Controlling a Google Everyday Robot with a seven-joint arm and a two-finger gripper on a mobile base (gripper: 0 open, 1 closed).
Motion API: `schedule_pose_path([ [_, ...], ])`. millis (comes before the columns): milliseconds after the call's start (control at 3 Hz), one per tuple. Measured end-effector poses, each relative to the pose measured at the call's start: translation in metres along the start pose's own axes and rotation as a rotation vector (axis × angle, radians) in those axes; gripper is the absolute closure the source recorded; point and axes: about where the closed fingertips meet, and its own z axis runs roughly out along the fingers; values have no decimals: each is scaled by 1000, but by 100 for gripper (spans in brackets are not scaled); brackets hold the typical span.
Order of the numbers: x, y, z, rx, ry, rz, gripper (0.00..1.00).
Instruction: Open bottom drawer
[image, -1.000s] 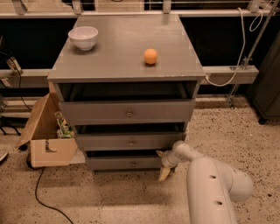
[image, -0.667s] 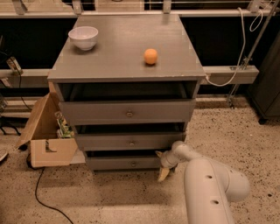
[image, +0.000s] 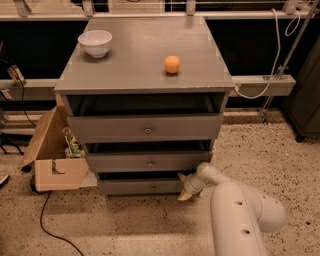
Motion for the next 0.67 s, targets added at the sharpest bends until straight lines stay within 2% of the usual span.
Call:
schedule_pose_path([
  [333,-4,-1,-7,0,0,0,73],
  [667,-6,-2,-12,0,0,0,95],
])
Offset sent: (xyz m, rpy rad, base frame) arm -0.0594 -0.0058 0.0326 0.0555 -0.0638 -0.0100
